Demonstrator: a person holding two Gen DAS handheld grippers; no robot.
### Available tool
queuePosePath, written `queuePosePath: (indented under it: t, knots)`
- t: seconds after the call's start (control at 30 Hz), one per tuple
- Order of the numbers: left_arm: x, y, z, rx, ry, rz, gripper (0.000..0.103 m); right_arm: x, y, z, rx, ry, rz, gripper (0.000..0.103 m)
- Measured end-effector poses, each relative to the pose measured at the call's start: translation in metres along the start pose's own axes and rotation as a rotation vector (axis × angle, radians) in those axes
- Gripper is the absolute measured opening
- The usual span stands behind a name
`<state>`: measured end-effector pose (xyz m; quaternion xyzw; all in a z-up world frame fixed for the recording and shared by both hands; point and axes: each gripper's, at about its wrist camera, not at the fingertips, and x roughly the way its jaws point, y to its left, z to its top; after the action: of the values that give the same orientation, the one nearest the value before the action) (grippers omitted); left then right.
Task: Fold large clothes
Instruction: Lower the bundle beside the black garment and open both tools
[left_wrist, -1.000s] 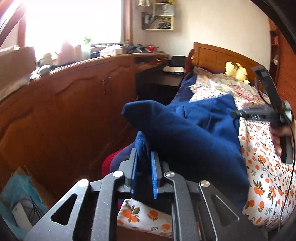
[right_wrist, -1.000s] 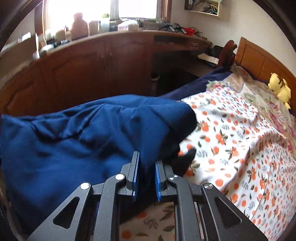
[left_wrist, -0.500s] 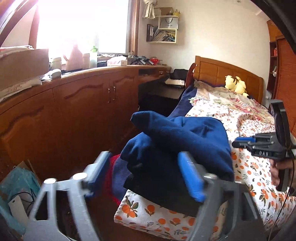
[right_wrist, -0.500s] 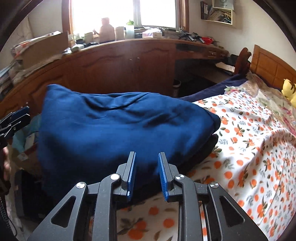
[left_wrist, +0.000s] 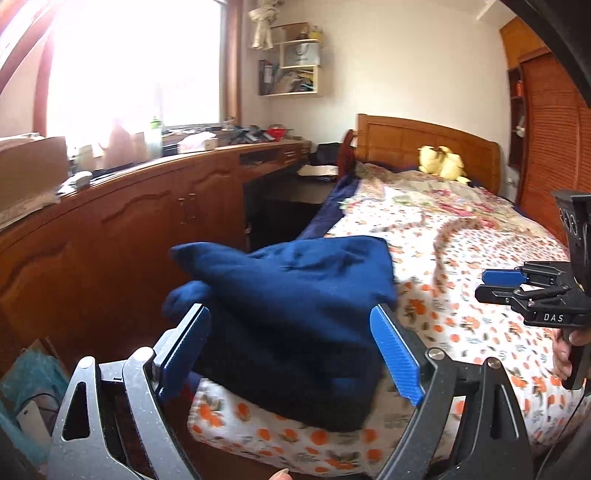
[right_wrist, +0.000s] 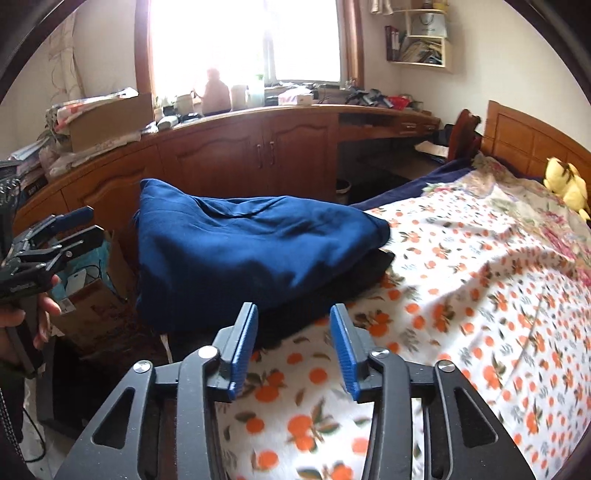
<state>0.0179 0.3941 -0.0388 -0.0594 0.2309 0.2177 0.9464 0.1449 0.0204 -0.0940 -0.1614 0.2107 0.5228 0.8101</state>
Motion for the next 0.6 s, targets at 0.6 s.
queuePosePath:
  t: [0.6]
  knots:
    - [-0.018,-0.181,-0.027,0.117,0.009,-0.243,0.089,-0.152,-0.049,-0.098,0.133,-0.096,-0.152,0.08]
